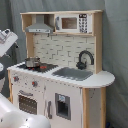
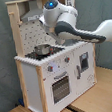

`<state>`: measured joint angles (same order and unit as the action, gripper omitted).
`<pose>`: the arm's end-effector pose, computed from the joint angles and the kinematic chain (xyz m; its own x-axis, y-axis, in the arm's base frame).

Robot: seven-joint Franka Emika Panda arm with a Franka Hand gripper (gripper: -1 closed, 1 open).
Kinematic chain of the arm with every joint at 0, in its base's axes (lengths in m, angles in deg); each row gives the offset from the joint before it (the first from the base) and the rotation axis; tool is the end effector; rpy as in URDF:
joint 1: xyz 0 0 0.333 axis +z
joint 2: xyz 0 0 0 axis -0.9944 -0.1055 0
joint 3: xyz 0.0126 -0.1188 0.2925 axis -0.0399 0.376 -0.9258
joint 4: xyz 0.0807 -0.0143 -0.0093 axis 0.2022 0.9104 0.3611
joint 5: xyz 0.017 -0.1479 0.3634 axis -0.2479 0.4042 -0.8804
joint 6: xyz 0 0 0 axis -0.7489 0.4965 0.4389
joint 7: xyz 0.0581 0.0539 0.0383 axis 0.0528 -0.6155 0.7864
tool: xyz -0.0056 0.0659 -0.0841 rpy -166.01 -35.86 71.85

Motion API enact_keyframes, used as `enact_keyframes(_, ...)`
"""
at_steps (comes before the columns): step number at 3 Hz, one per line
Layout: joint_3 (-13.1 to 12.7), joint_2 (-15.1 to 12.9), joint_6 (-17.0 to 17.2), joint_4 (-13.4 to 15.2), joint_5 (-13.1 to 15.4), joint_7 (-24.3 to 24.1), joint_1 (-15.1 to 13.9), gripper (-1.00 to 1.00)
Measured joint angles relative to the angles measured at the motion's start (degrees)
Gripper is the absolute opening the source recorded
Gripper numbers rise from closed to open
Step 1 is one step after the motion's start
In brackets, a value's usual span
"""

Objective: Play with the kitchen

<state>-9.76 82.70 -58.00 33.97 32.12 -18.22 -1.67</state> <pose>0.3830 0.5597 0.6228 0.7692 0.6221 0.1463 0.4120 -0.6576 0.6307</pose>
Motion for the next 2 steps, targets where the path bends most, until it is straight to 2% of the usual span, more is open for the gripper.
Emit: enact_keyframes(2, -0.03, 0.92, 2.45, 0.0, 11.17, 0.31, 4.14, 1.0)
